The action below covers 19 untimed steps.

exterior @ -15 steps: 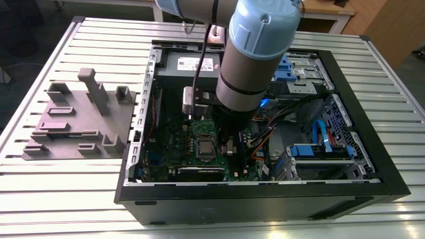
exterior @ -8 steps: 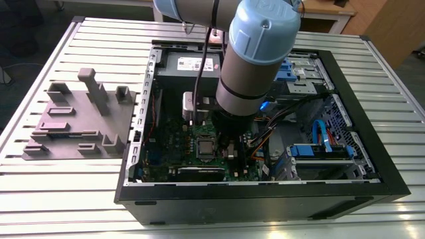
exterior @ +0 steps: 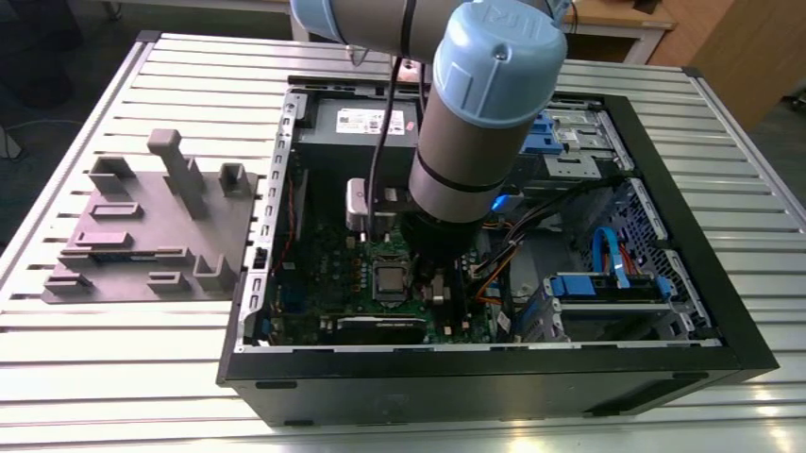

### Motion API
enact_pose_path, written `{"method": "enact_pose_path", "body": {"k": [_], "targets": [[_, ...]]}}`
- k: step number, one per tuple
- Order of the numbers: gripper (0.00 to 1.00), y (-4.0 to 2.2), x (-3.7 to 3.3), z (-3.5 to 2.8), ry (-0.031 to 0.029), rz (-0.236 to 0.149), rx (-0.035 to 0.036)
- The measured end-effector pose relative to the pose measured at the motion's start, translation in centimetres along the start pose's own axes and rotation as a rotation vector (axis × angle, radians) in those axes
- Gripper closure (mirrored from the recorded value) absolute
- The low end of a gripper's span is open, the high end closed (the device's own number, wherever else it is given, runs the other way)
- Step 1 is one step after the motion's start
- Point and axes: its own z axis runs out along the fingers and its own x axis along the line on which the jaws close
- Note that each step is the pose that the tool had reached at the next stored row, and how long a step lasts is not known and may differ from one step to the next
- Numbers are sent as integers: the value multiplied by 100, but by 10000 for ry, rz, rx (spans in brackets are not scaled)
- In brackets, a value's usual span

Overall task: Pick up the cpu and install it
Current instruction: 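Install the first cpu locking lever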

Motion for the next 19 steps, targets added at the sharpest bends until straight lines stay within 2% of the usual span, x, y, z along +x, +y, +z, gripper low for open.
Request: {"method": "enact_pose_path", "body": {"k": [19], "targets": [[89,-3,-1,63,8,-1,-1]]}}
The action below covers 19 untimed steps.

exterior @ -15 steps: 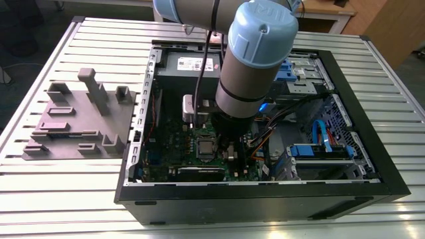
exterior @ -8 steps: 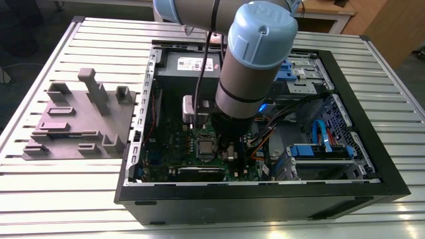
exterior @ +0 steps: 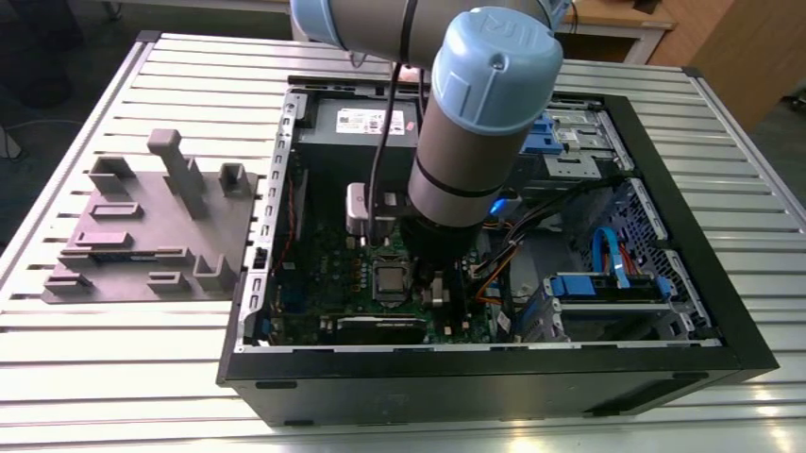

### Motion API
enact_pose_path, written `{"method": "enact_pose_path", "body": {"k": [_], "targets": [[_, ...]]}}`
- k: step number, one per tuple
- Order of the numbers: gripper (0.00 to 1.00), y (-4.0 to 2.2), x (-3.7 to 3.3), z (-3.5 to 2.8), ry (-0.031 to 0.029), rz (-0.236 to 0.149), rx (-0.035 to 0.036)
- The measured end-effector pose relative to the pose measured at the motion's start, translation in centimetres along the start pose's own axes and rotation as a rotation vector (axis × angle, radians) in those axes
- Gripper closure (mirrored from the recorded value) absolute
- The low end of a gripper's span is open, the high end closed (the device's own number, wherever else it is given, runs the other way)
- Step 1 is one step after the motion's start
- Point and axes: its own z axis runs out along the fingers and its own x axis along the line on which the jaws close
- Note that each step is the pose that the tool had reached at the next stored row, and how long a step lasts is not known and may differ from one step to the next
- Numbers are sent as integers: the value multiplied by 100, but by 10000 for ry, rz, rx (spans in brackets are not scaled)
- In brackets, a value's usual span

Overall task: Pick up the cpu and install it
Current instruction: 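Install the first cpu locking lever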

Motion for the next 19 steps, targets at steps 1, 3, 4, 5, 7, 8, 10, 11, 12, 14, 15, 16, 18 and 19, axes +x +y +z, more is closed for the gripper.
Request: {"method": "enact_pose_path", "body": {"k": [1,3,4,5,7,8,10,11,12,14,15,16,18,19], "targets": [[89,0,0,2,1,0,0],[89,-1,-1,6,1,0,0],[89,-1,-1,8,0,0,1],[89,-1,-1,9,-1,0,1],[89,-3,-1,13,0,2,0],[89,-4,-1,16,0,1,0],[89,-6,0,23,2,0,-1],[89,-6,0,26,3,1,-1],[89,-7,0,30,2,0,-1],[89,-9,0,38,-2,0,0],[89,-10,0,42,-3,0,-1],[89,-13,0,45,-6,-1,-1],[89,-20,0,49,-9,0,-1],[89,-23,0,51,-9,0,-2]]}}
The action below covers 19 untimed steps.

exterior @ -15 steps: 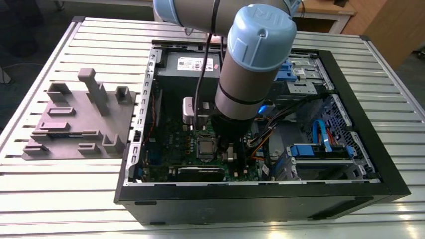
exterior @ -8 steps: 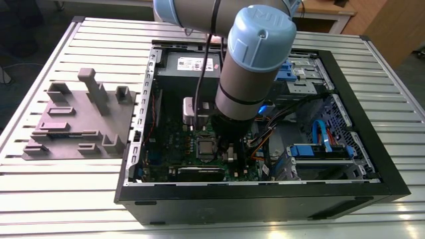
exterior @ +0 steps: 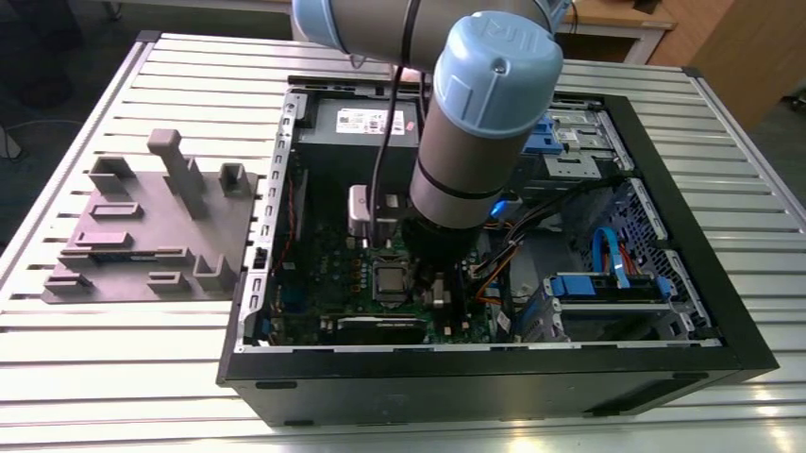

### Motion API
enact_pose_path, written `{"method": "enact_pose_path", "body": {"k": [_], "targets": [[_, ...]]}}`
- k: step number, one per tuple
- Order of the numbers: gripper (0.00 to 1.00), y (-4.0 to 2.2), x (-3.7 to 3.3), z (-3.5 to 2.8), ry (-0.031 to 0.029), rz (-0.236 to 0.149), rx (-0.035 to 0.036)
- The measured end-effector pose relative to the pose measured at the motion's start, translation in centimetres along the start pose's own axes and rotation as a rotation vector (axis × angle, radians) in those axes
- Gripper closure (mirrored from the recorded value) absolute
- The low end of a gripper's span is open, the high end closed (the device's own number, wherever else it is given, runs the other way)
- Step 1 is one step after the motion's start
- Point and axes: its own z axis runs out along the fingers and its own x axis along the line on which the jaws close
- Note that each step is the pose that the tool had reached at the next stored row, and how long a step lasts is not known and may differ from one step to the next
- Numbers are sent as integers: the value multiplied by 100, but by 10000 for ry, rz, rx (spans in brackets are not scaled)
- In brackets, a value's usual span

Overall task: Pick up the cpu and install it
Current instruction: 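Install the first cpu locking lever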

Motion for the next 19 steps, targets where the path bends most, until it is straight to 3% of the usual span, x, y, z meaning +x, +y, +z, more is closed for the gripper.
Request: {"method": "enact_pose_path", "body": {"k": [10,19], "targets": [[89,-33,1,12,-13,-1,4],[89,-26,2,-94,-75,-5,7]]}}
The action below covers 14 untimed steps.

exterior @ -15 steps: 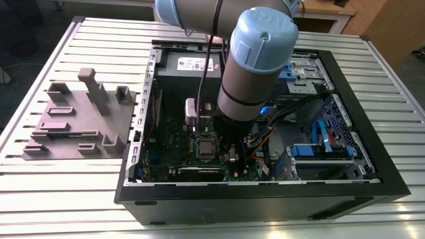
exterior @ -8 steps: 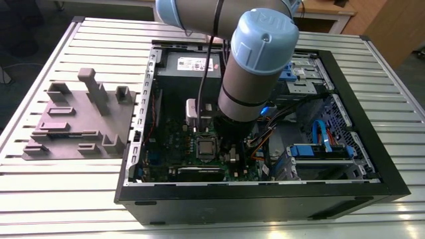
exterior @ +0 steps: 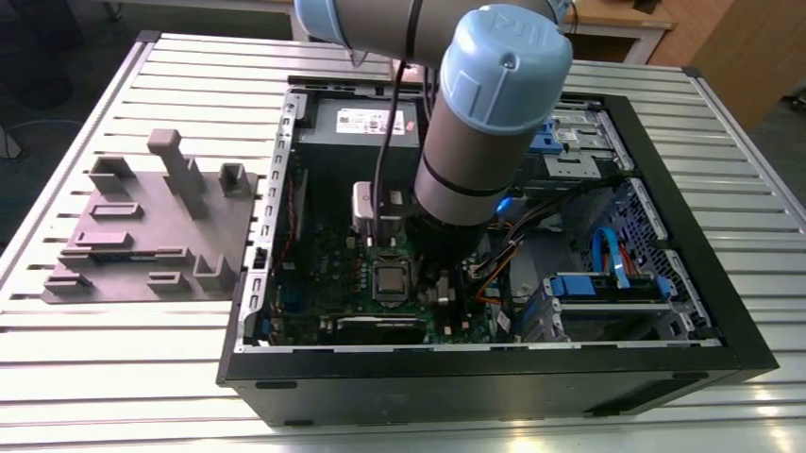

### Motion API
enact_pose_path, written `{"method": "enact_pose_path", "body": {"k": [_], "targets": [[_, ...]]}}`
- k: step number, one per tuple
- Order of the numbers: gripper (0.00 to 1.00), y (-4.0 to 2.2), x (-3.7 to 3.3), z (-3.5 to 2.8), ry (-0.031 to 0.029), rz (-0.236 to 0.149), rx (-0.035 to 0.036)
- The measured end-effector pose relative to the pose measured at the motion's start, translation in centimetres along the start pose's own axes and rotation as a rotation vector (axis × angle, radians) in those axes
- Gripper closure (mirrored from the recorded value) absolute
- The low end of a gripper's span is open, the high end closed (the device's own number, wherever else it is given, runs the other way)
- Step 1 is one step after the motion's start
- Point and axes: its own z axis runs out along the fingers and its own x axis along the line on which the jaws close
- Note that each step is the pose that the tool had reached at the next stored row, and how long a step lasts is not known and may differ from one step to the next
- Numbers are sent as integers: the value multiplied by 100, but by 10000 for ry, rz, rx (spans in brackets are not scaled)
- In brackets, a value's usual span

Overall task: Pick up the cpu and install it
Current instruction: 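Install the first cpu locking lever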

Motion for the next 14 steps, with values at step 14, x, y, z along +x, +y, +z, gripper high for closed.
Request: {"method": "enact_pose_path", "body": {"k": [14], "targets": [[89,10,1,-157,-5,0,0]]}}
